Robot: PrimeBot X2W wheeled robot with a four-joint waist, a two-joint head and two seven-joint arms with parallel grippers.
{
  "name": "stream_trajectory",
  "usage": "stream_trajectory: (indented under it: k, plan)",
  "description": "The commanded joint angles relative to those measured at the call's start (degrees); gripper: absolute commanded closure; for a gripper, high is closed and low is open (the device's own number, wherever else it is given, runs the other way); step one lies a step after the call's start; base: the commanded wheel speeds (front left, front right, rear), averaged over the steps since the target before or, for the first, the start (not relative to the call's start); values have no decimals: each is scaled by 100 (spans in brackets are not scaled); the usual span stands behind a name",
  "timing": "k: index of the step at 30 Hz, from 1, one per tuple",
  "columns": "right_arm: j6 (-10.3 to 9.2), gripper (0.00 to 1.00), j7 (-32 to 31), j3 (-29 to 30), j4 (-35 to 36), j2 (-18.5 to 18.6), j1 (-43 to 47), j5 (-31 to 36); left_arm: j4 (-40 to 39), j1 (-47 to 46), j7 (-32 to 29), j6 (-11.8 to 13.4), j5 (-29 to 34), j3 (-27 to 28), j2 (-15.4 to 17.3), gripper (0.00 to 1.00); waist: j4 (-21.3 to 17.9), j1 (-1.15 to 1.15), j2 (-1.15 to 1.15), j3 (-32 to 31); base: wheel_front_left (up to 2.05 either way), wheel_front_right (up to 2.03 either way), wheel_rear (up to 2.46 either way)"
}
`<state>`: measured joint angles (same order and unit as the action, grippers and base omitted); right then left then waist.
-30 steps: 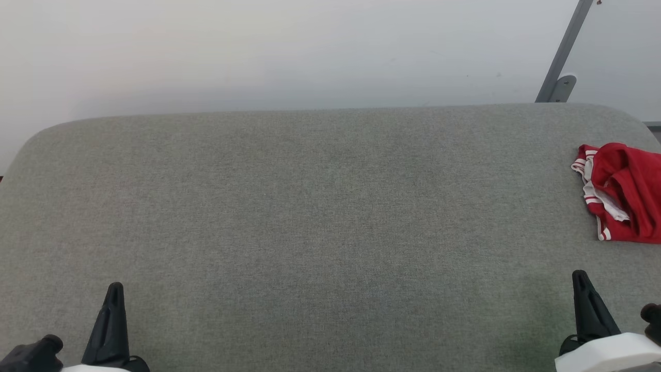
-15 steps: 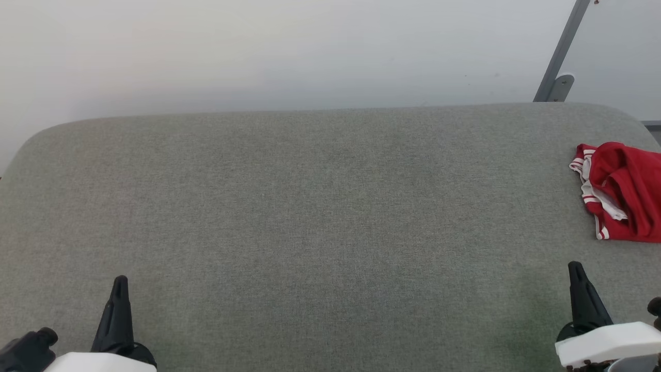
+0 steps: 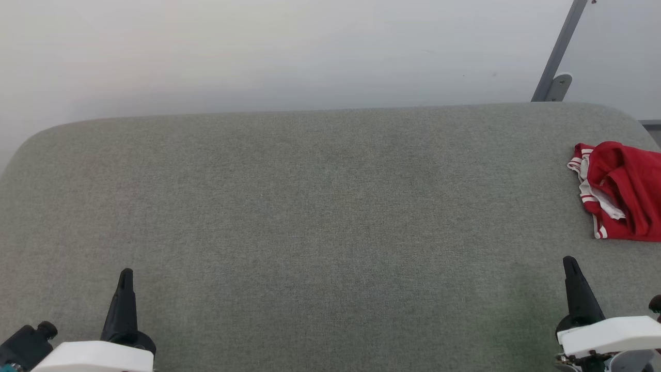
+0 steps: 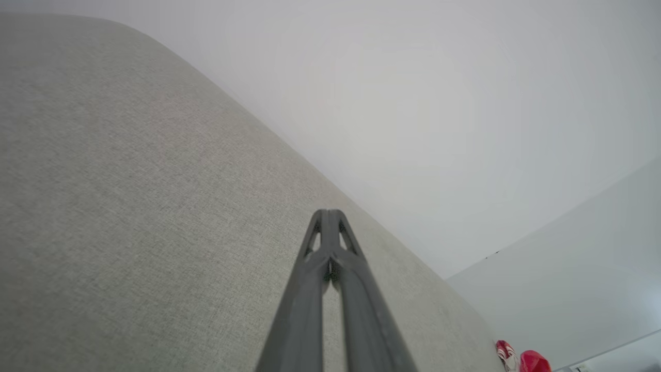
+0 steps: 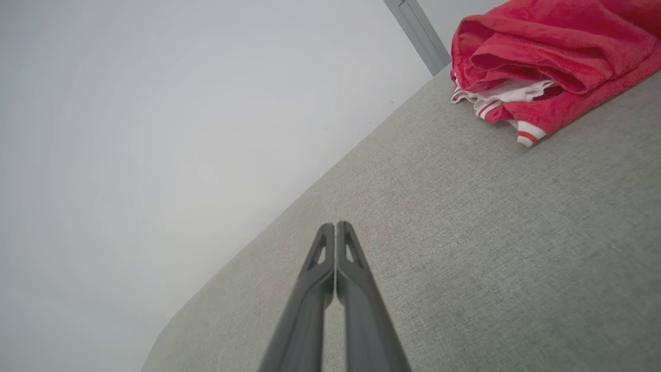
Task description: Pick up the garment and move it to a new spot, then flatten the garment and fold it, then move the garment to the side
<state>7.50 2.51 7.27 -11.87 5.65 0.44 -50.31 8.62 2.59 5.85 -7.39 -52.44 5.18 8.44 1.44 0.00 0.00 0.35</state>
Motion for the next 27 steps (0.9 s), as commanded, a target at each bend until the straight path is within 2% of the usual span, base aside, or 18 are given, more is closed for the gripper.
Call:
stream_trajectory:
  k: [1, 27]
  plan:
    - [0, 100, -39, -5, 35, 9, -167, -196, -31, -144, -58, -6, -187, 33, 7, 100, -2, 0, 0, 0, 0, 0, 0]
    - [0, 100, -372, -31, -51, -100, -375, -1705, 182, -440, -501, -9, -1630, 61, -193, 100, -44, 0, 0, -5, 0, 0, 0]
